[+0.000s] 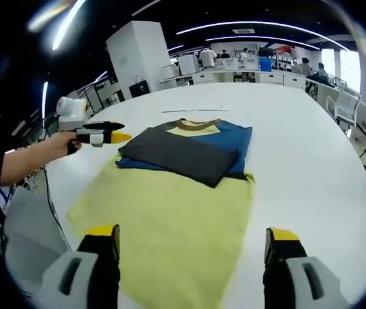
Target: Fold the garment on the visible template until the final outline fits inside the template.
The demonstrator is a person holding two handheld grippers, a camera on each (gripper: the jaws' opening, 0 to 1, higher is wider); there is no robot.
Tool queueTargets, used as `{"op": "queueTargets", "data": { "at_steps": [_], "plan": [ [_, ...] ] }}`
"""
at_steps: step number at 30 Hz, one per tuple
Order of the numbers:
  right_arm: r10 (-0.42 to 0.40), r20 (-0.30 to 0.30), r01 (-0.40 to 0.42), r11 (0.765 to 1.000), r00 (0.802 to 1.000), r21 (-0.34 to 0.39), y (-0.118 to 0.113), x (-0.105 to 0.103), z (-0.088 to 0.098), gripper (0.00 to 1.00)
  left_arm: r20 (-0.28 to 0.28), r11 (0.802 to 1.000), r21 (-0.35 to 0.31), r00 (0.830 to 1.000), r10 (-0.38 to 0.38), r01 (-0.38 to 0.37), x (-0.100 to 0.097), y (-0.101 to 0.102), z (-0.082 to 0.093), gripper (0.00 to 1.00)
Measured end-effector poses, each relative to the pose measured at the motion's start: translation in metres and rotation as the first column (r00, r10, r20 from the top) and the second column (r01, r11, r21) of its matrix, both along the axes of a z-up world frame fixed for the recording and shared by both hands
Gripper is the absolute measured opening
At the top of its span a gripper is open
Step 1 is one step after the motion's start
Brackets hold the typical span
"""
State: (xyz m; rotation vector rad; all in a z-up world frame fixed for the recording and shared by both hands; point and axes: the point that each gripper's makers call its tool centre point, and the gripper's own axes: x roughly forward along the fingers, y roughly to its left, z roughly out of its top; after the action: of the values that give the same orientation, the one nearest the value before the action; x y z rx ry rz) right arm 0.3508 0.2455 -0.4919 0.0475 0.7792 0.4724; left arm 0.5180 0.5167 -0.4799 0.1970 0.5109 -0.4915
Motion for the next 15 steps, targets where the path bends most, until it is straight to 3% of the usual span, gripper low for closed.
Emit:
{"op": "queueTargets", "data": {
  "at_steps": [2,6,15],
  "plan": [
    [-0.003,0.000,0.003,1.000,1.000,0.001,0.000,0.000,0.000,0.94,-0.009,1.000,0.003,1.000,0.013,-0.013,-0.001,0.007,-0.005,0.46],
    [-0.007,-0.004,0.007,1.000,1.000,0.000,-0.001,-0.001,-0.001,0.94,-0.021,0.999,-0.020,0.999,0.026,-0.027,-0.004,0.014,-0.010,0.26],
    [-0.014,-0.007,0.014,1.000,1.000,0.004,-0.001,-0.002,-0.003,0.93,-0.055,0.999,-0.033,0.998,0.032,-0.034,-0.012,0.019,-0.023,0.15]
  ]
}}
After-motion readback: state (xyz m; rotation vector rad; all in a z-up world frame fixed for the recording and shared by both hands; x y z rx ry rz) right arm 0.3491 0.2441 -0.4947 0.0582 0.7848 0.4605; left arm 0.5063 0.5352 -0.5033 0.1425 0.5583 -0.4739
